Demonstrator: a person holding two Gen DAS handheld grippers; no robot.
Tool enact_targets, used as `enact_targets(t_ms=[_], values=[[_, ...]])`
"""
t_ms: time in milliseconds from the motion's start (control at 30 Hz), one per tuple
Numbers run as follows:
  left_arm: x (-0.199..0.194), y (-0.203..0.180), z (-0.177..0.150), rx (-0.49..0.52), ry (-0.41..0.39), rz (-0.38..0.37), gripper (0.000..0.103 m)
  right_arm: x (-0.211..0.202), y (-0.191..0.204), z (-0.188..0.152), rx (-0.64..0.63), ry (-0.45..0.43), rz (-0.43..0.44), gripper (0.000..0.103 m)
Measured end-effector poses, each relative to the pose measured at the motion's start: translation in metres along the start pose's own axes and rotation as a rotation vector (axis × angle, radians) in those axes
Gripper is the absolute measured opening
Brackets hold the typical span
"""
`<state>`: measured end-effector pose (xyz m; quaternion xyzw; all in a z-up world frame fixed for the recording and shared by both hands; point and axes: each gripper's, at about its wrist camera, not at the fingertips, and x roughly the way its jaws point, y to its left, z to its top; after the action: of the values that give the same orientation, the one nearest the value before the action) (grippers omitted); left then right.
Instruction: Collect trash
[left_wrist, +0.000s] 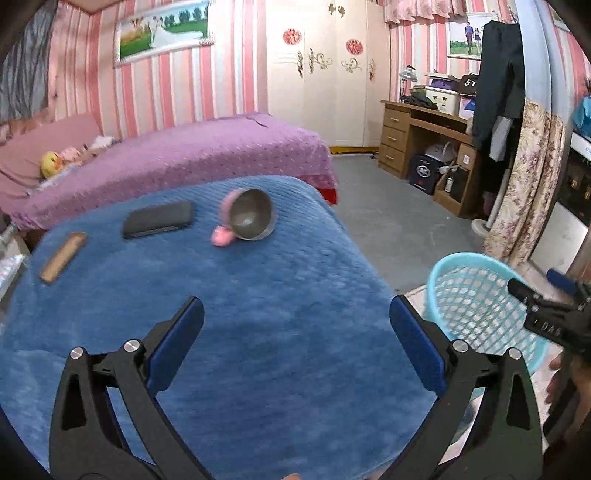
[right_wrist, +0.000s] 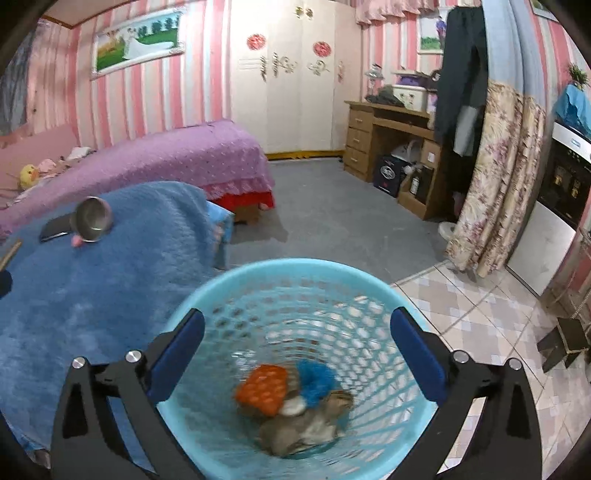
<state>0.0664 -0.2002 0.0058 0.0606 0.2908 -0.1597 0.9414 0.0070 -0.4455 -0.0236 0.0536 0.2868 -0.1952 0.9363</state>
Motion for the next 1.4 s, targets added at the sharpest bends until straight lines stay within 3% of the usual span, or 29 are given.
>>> enact_targets(t_ms=[367, 633, 900, 1100, 1400], values=[[-0.048, 0.064, -0.028, 0.051, -0.014, 0.077, 0.097, -0.06, 0.097, -0.007, -0.017, -0.042, 0.134, 0.098], [-0.048, 0.104, -0.054, -0.05, 0.008, 0.063, 0.097, -0.078, 0.152, -0.038, -0.104, -0.083, 0.149, 0.098], [-0.048, 0.125, -0.07, -0.088, -0.014, 0.082, 0.097, -0.077, 0.164, -0.048, -0.123, -0.102, 0.141, 0.098], [-0.044, 0.134, -0.071, -0.109, -0.005, 0.089, 0.097, -0.076, 0.178, -0.054, -0.181, -0.097, 0.152, 0.098], [-0.045, 0.135, -0.071, -0.116, -0.031, 0.124, 0.098, -0.078, 0.177, -0.055, -0.172, -0.104, 0.163, 0.098]])
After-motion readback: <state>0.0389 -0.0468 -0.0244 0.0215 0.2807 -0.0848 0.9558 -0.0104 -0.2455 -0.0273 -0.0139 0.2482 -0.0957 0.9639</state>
